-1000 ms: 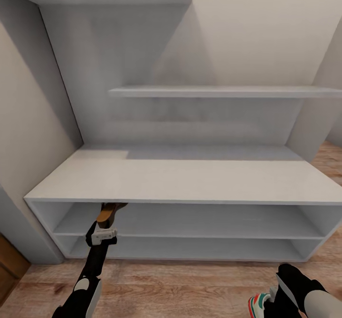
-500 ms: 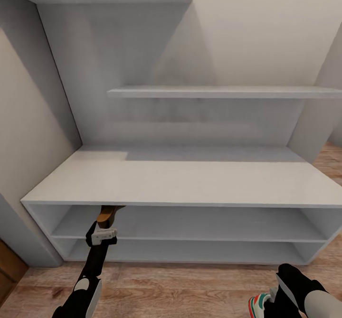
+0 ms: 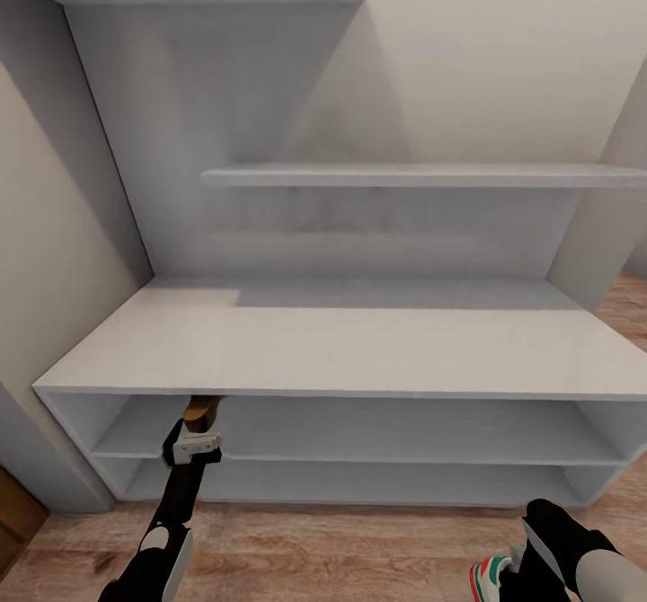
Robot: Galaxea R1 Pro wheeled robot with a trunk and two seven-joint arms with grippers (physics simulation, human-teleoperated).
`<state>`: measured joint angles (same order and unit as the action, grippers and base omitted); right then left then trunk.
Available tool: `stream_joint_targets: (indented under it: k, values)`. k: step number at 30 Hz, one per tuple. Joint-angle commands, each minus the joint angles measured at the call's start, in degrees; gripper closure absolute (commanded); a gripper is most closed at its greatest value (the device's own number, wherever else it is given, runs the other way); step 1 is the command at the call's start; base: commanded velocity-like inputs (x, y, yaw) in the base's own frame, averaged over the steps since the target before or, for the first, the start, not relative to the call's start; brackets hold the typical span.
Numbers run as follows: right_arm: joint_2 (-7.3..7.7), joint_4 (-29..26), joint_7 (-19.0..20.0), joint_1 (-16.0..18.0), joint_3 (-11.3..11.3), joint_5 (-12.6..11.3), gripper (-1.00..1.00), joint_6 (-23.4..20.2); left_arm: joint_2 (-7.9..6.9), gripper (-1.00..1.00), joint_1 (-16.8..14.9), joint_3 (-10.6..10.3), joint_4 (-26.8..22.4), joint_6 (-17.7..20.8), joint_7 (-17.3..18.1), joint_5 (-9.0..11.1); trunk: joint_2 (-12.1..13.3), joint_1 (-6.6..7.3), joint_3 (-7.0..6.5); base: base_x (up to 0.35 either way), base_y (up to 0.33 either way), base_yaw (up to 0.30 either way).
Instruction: Pick up the two gym shoes and the two sandals from the corridor floor and place them onto the hallstand (shoe rack) in the corridor, making sure they are on the rack and not on the floor. Arrange them so the two gym shoes are next to each other and the two sandals are next to each other.
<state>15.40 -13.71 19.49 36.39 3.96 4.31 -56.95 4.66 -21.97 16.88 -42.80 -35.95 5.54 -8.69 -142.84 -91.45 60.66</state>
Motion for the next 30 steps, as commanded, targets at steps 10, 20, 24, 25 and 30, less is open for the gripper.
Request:
stream_joint_targets:
  k: [10,20,24,25,30]
  values:
    - [0.00,0.00,0.02,0.00,-0.01,-0.01,1.00,0.00,0.00,1.00,0.00,0.00,0.00,0.00,0.00,-0.01,0.00,0.00,0.00,0.040,0.000,0.000]
    - [-0.02,0.00,0.01,-0.02,-0.01,-0.01,1.00,0.00,0.00,1.00,0.00,0.00,0.00,0.00,0.00,-0.01,0.00,0.00,0.00,0.004,0.000,0.000]
    - [-0.02,0.00,0.00,-0.02,-0.01,-0.01,1.00,0.00,0.00,1.00,0.00,0.00,0.00,0.00,0.00,-0.01,0.00,0.00,0.00,0.000,0.000,0.000]
    - [-0.02,0.00,0.01,-0.02,-0.01,-0.01,1.00,0.00,0.00,1.00,0.00,0.00,0.00,0.00,0.00,-0.01,0.00,0.00,0.00,0.000,0.000,0.000]
    - [0.02,0.00,0.02,-0.05,-0.01,-0.01,1.00,0.00,0.00,1.00,0.01,0.00,0.00,0.00,0.00,-0.01,0.00,0.00,0.00,0.000,0.000,0.000]
